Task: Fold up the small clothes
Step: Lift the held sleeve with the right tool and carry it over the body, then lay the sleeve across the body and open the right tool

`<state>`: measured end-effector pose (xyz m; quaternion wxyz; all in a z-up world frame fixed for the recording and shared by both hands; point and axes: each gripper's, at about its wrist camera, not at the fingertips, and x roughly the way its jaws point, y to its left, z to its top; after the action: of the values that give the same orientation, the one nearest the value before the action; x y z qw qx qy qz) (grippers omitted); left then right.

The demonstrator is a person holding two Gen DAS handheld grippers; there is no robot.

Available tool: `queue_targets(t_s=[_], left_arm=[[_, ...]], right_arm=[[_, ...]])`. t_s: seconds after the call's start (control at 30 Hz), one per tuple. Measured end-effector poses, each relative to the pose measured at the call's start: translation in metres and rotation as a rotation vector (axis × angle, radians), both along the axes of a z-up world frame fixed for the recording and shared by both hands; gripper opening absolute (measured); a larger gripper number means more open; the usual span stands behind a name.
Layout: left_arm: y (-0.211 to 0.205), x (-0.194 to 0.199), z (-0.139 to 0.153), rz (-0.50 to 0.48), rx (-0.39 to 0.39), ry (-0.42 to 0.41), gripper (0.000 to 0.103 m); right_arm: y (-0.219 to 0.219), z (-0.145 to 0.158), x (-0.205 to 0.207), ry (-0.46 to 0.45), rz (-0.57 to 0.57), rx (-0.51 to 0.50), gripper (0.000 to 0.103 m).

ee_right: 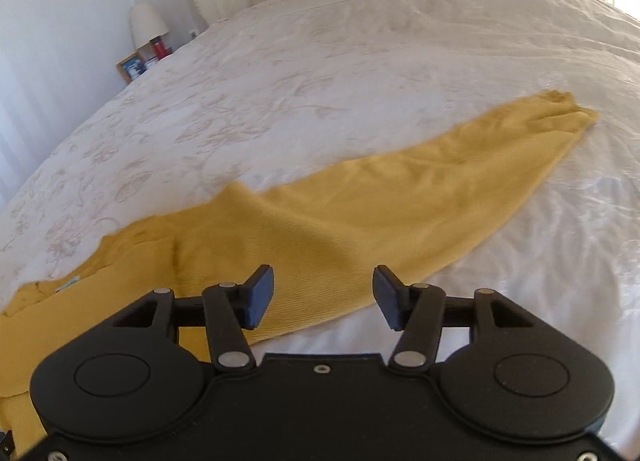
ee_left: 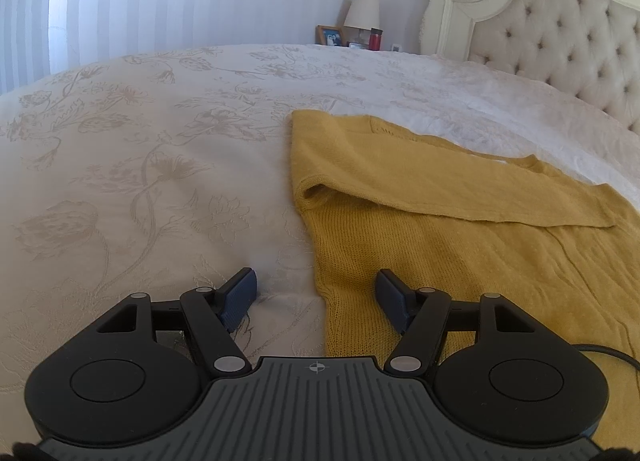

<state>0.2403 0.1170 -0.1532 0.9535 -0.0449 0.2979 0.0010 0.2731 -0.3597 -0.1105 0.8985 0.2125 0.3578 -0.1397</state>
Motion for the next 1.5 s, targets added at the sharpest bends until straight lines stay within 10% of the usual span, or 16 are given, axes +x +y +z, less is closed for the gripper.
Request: queue_targets(t_s=[0.8, 0.87, 0.93, 1.27, 1.5], left_arm=[[-0.014, -0.007, 0.029, -0.013, 0.038, 0.005, 0.064], [-0.013, -0.006, 0.029, -0.006, 0.023, 0.019, 0.064], [-0.012, -0.004, 0.029, 0.001, 0.010, 0.037, 0.064], [0.000, -0.004, 0.035, 0.019, -0.045, 0.056, 0.064], [0.018, -0.001, 0.036, 0.048, -0.108, 0.072, 0.064]], right_arm=[[-0.197, -0.055, 0.004, -0.118, -0.357, 0.197, 0.064], [-0.201, -0.057, 0.010, -0.114, -0.368, 0.213, 0.058], [-0.200, -0.054, 0.018, -0.078, -0.351, 0.213, 0.013], [-0.075, 0.079, 0.053, -0.239, 0.013, -0.014, 0.012], [0.083, 0.137, 0.077, -0.333, 0.352, 0.044, 0.012]])
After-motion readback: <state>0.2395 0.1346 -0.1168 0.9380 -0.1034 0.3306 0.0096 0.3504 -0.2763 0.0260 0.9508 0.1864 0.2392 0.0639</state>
